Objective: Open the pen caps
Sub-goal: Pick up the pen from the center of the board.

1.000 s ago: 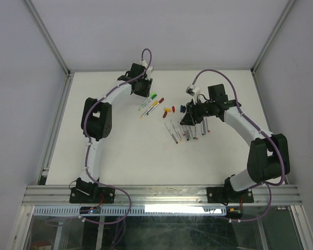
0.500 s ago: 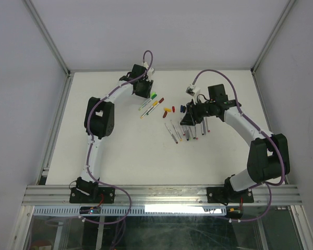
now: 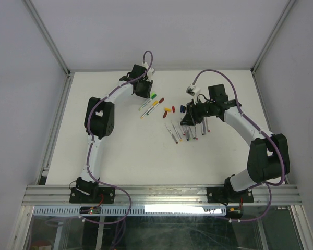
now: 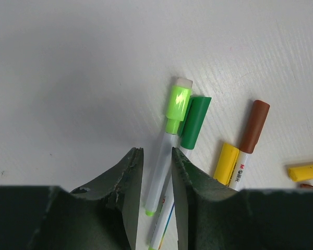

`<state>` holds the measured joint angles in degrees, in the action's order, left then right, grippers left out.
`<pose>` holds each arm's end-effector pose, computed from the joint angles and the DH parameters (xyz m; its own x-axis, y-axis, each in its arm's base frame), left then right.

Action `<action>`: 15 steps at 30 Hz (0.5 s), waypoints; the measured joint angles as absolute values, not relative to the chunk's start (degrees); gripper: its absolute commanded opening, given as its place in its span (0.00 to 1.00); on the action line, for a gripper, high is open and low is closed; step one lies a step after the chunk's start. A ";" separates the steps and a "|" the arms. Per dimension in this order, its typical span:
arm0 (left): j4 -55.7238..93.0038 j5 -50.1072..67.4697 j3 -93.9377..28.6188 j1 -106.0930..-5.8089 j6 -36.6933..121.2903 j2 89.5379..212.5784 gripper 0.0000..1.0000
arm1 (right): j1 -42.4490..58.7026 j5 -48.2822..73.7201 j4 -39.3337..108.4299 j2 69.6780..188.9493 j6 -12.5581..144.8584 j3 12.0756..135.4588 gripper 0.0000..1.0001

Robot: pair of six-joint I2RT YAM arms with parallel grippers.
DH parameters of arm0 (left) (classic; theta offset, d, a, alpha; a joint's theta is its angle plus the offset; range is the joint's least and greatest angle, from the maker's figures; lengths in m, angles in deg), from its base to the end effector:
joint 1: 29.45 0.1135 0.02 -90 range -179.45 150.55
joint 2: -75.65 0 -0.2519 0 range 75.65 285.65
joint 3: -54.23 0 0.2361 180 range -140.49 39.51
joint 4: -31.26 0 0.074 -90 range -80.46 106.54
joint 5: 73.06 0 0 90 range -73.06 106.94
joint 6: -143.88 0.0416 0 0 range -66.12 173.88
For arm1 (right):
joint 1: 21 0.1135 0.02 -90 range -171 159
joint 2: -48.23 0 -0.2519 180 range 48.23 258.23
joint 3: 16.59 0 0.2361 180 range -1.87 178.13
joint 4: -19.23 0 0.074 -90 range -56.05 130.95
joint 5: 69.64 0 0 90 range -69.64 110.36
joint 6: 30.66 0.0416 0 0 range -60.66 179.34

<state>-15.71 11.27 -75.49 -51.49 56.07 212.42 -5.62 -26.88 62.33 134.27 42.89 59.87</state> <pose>0.4672 -0.1936 0.1637 -0.7332 0.3379 -0.5901 0.4556 0.8883 -0.0574 0.2786 0.1083 0.2442 -0.5629 -0.3542 -0.7468 -0.8014 0.4549 0.3883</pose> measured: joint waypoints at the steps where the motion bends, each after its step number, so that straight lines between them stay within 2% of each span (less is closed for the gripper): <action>1: -15.69 11.27 -75.47 -51.49 56.07 212.42 0.29 | -5.65 -26.86 62.33 134.27 42.89 59.87 0.40; 15: -15.71 10.81 -74.29 -51.49 56.25 212.42 0.27 | -5.80 -27.04 62.38 134.27 42.89 59.87 0.40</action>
<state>-15.71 10.81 -74.29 -51.49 56.25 212.42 -5.80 -27.04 62.38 134.27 42.89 59.87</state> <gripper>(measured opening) 0.290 0.396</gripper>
